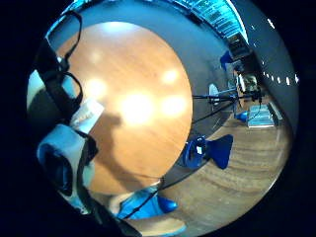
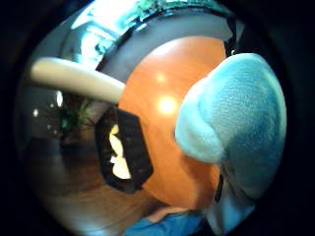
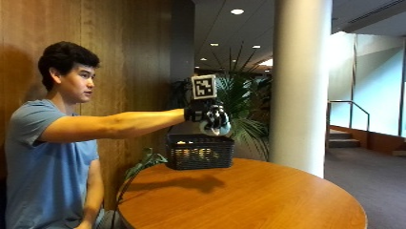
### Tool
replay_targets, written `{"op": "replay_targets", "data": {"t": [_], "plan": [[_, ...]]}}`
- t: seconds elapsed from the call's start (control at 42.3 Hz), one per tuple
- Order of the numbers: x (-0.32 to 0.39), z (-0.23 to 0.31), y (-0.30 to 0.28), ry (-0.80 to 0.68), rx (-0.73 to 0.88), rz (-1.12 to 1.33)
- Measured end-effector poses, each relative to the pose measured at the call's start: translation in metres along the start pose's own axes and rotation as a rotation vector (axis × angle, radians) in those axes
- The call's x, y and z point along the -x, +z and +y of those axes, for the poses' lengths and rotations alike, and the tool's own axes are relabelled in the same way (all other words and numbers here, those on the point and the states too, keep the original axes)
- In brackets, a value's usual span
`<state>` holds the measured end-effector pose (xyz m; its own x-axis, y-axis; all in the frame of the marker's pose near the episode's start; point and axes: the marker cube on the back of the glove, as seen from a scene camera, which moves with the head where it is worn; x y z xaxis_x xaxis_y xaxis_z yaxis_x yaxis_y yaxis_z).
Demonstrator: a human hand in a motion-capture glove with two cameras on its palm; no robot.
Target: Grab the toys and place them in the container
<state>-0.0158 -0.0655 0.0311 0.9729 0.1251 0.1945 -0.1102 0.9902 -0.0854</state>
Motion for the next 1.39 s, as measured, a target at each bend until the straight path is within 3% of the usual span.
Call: {"op": "replay_targets", "data": {"t": [0.095,0.189,0.284,0.402,0.591,0.78,1.087,1.395], "plan": [[0.017,0.013,-0.031,-0.178,-0.043,0.040],[0.055,0.020,-0.060,-0.125,-0.091,0.000],[0.092,0.034,-0.080,-0.215,-0.107,-0.062],[0.151,0.045,-0.097,-0.140,-0.126,-0.108],[0.226,0.063,-0.106,-0.181,-0.149,-0.104],[0.216,0.075,-0.081,-0.403,-0.114,-0.091],[0.256,0.095,-0.027,-0.415,0.097,-0.089],[0.190,0.073,-0.049,-0.364,0.053,0.025]]}}
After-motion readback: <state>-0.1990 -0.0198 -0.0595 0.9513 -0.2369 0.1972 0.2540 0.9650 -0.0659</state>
